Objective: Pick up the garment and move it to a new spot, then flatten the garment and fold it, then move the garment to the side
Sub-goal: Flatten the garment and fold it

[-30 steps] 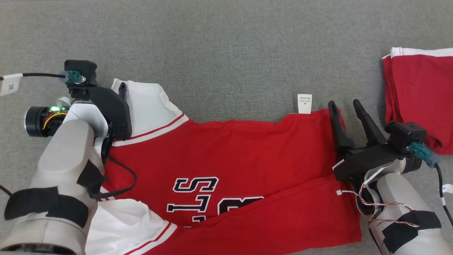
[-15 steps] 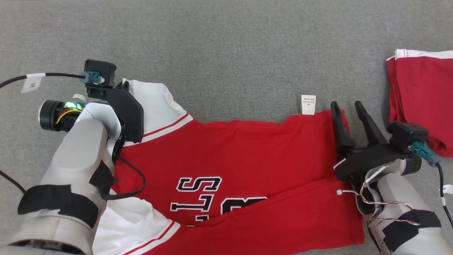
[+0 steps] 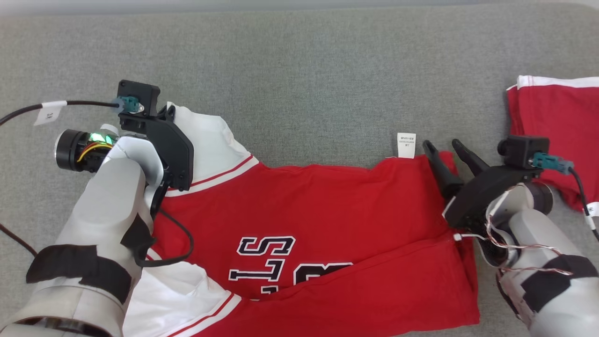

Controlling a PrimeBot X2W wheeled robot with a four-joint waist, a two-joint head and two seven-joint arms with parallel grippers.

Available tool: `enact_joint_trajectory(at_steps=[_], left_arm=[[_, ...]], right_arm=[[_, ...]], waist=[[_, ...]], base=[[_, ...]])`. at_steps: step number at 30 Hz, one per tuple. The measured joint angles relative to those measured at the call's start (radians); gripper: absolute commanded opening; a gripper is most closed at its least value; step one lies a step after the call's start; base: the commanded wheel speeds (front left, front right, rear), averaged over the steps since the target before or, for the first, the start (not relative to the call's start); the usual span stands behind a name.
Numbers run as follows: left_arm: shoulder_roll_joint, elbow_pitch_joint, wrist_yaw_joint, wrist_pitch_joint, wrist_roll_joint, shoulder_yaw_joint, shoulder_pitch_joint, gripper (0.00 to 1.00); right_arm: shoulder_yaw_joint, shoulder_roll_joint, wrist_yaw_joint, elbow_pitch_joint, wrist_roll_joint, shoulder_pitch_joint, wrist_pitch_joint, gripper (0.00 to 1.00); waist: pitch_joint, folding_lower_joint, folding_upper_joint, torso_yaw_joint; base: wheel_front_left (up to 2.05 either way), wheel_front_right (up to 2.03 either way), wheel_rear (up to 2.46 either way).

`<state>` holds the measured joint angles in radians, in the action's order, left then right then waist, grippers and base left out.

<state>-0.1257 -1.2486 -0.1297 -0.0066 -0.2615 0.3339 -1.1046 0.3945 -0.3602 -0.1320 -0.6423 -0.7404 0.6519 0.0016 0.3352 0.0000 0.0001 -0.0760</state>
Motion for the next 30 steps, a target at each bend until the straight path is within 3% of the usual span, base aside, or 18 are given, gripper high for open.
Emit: enact_joint_trajectory(at_steps=[4, 11, 13, 15, 19, 22, 23, 24, 30], left_arm=[[-0.009, 0.000, -0.002, -0.002, -0.026, 0.015, 0.014, 0.00], [-0.016, 0.007, -0.002, -0.003, -0.053, 0.047, 0.022, 0.00], [-0.018, 0.009, -0.002, -0.004, -0.059, 0.055, 0.022, 0.00], [-0.021, 0.012, -0.002, -0.006, -0.070, 0.064, 0.022, 0.00], [-0.024, 0.017, -0.002, -0.007, -0.086, 0.081, 0.022, 0.00], [-0.025, 0.021, -0.002, -0.010, -0.095, 0.092, 0.022, 0.00], [-0.026, 0.024, -0.002, -0.011, -0.101, 0.096, 0.021, 0.00], [-0.026, 0.026, -0.002, -0.011, -0.105, 0.101, 0.021, 0.00], [-0.033, 0.045, -0.002, -0.020, -0.142, 0.123, 0.018, 0.00]], right_arm=[[0.008, -0.035, 0.000, 0.042, -0.017, -0.034, 0.034, 1.00], [-0.002, -0.033, 0.000, 0.083, -0.049, -0.085, 0.110, 0.97], [-0.013, -0.028, 0.000, 0.090, -0.055, -0.086, 0.123, 0.79], [-0.019, -0.023, 0.000, 0.091, -0.053, -0.085, 0.131, 0.49], [-0.033, -0.016, 0.000, 0.081, -0.038, -0.073, 0.139, 0.41], [-0.042, -0.005, 0.000, 0.070, -0.023, -0.064, 0.139, 0.27], [-0.048, -0.004, 0.000, 0.065, -0.018, -0.058, 0.139, 0.19], [-0.053, -0.005, 0.000, 0.059, -0.012, -0.055, 0.138, 0.03], [-0.069, 0.000, 0.000, 0.026, 0.014, -0.034, 0.117, 0.00]], waist=[[-0.014, -0.0001, 0.0000, -0.009], [-0.030, -0.0001, -0.0001, -0.016], [-0.026, 0.0000, -0.0001, -0.014], [-0.022, 0.0000, -0.0001, -0.011], [-0.012, 0.0000, -0.0001, -0.005], [-0.006, 0.0000, -0.0001, 0.000], [-0.005, 0.0000, -0.0001, 0.002], [-0.003, 0.0000, -0.0002, 0.003], [0.005, 0.0000, -0.0001, 0.005]], base=[[0.00, 0.00, 0.00], [0.00, 0.00, 0.00], [0.00, 0.00, 0.00], [0.00, 0.00, 0.00], [0.00, 0.00, 0.00], [0.00, 0.00, 0.00], [0.00, 0.00, 0.00], [0.00, 0.00, 0.00], [0.00, 0.00, 0.00]])
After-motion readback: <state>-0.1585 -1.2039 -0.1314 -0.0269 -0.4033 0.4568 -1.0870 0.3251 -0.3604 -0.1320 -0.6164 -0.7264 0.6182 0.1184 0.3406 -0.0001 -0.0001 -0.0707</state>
